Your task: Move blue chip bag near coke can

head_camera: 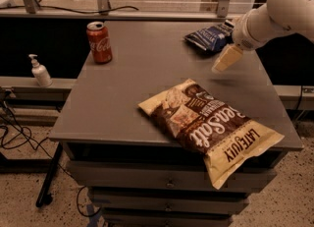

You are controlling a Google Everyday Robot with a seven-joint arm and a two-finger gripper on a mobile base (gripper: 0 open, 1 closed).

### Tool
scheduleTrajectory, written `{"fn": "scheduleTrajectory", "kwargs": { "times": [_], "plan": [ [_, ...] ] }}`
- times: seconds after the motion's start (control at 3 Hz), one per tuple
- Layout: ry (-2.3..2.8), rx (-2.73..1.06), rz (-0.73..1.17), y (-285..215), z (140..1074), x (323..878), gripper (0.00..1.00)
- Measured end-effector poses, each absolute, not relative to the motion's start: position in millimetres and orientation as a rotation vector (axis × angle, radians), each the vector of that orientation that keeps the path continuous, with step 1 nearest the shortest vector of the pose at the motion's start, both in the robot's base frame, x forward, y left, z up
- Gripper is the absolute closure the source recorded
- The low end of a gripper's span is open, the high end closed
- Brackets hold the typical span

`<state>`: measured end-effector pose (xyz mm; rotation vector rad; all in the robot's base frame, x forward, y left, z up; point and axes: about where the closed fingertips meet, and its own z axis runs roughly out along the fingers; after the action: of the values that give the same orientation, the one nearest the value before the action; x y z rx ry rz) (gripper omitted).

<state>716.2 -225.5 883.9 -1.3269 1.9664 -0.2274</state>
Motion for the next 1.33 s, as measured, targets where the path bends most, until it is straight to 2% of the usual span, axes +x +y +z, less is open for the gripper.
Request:
{"fn": "scheduleTrajectory", "kwargs": {
  "times": [0.67, 1.0, 1.33],
  "plan": [
    [2.032, -1.075, -0.15, -233.5, 863.0, 786.8, 0.0],
    [2.088, -0.94, -0.069, -228.4, 850.5, 807.4, 0.18],
    [2.119, -0.864, -0.022, -225.1, 844.6, 818.8, 0.41]
  ]
}}
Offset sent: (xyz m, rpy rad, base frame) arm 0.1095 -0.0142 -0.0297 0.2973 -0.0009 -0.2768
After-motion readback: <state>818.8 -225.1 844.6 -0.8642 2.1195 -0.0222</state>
